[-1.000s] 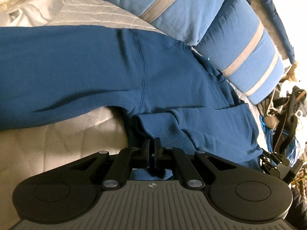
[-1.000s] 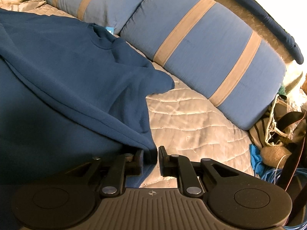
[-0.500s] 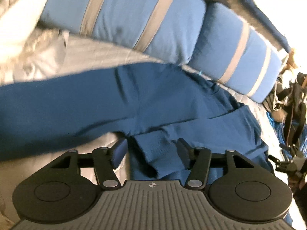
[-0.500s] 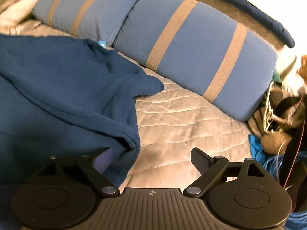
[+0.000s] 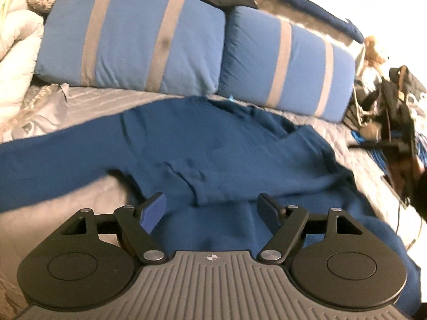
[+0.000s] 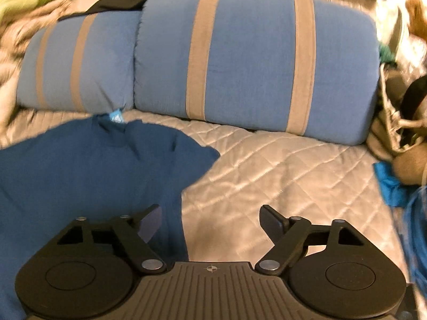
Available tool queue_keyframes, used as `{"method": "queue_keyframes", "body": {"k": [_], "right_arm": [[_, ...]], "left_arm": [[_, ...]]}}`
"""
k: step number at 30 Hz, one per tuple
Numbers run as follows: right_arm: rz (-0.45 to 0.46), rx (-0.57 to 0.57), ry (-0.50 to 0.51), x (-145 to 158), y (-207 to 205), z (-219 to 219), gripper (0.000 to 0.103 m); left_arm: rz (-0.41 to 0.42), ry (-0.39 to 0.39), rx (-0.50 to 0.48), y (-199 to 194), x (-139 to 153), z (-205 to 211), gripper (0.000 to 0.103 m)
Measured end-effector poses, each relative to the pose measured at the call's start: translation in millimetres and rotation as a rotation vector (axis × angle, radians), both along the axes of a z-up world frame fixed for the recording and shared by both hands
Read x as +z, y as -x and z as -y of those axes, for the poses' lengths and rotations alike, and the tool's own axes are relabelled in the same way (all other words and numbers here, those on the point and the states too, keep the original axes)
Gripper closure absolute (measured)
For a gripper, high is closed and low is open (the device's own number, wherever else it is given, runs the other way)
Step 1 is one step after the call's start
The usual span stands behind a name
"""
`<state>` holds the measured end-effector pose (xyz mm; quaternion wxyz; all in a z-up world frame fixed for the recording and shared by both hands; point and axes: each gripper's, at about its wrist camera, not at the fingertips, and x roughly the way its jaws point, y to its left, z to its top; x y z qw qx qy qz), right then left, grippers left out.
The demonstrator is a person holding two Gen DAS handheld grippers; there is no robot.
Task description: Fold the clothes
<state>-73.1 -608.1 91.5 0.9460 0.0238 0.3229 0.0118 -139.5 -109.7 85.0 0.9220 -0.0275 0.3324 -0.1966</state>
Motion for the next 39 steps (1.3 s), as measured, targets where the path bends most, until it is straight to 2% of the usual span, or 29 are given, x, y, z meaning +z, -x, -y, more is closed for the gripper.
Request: {"method": "queue_keyframes", "body": {"k": [7, 11, 16, 19, 22, 26, 27, 29, 32, 35, 39], "right_arm": [[-0.041, -0.086, -0.235, -3.6, -67.8, 23.5, 0.026], [-0.074, -0.151, -0.336, -17.3, -106.8, 36.1, 0.026], [-0.114, -0.21, -0.457, -40.0, -145.9, 48.9, 0.028], [-0.137, -0.223, -0.491, -51.9, -165.3, 49.8, 0.032], [-0.153, -0.217, -0.492, -58.8, -179.3, 45.5, 0.044], [-0.161, -0.188, -0.358, -53.2, -187.4, 29.0, 0.083], [-0.16, -0.18, -0.318, -51.1, -189.1, 24.7, 0.085], [-0.129, -0.177, -0.222, -42.2, -188.9, 16.3, 0.088], [-0.009, -0.205, -0.03, -16.6, -179.7, 2.8, 0.089], [0.026, -0.212, 0.058, -7.3, -178.7, -7.0, 0.089], [0.074, -0.22, 0.176, 5.2, -177.4, -20.2, 0.081]], "left_arm": [[0.064, 0.034, 0.0, 16.3, -13.4, 5.3, 0.028], [0.029, 0.028, 0.01, 11.7, -18.5, 5.7, 0.028], [0.033, 0.023, 0.002, 12.2, -21.5, 9.1, 0.028], [0.014, 0.026, 0.001, 8.9, -23.3, 9.2, 0.028], [-0.004, 0.031, 0.001, 6.4, -25.1, 9.2, 0.028], [-0.014, 0.034, -0.012, 5.7, -26.0, 10.2, 0.028], [-0.015, 0.036, -0.014, 5.8, -26.2, 10.0, 0.028], [-0.017, 0.04, -0.015, 5.9, -26.4, 9.6, 0.028], [-0.02, 0.04, -0.019, 5.6, -26.4, 9.1, 0.028], [-0.021, 0.036, -0.022, 5.8, -26.4, 9.8, 0.028], [-0.023, 0.037, -0.025, 6.0, -26.7, 9.7, 0.028]]}}
